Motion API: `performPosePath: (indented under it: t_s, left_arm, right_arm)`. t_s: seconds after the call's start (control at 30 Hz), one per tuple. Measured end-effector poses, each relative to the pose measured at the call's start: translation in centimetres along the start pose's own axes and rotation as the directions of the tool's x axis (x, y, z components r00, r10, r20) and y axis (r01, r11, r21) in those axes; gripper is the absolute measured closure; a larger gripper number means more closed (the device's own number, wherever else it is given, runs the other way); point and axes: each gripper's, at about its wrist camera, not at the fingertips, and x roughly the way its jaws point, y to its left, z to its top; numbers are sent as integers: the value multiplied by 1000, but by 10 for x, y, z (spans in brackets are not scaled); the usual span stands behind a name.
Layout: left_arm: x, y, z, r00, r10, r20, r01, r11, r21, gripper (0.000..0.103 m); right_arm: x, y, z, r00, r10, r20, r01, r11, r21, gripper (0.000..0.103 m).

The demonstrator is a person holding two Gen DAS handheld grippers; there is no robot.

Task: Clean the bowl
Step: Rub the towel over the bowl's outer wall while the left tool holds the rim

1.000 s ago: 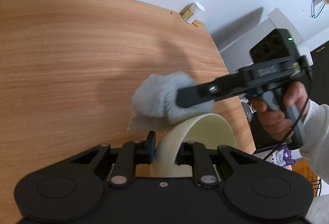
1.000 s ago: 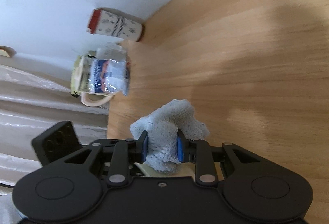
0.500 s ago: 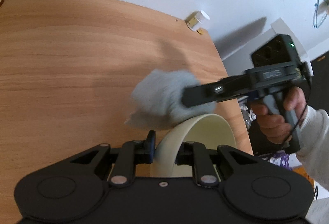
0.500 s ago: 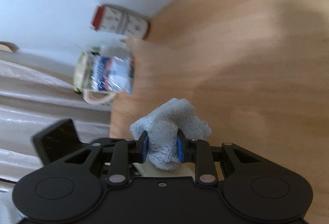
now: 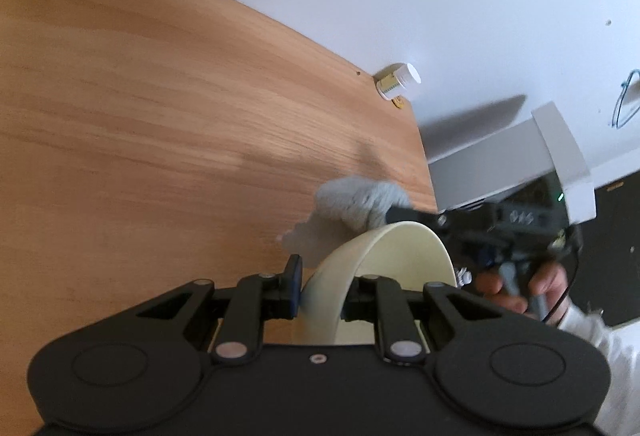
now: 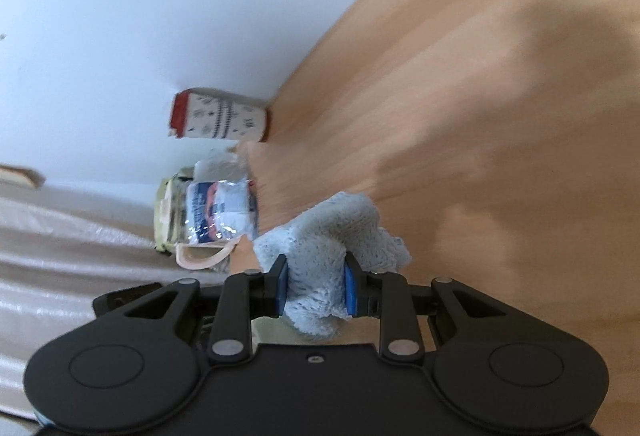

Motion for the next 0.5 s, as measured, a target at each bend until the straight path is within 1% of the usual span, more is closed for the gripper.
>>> performPosePath:
  t_s: [0.1,0.23,0.33,0.37,0.5]
  left_arm:
    - [-2,2,-1,1000,-10,10,10,999,-36,87]
    - [-2,5,-2,1000,-14,27,16,997,-75,87]
    - [-3,9,-2,999,-23,42,27,995,-99,87]
    - [-5,11,-2,998,-37,58,43,993,-114,87]
    - [-7,12,-2,997,-19,70,27,993,-117,87]
  right_arm:
    - [3,-12,-8,1000,-7,7,7,999,35,73]
    - [5,-16,-17,999,-12,36,10,999,49,73]
    - [3,-15,-18,998,13,63,-17,998,64,73]
    - [0,-15,-18,996,28,79,-34,997,74,73]
    - [-15,-8,-18,988,78,133,-89,993,81,73]
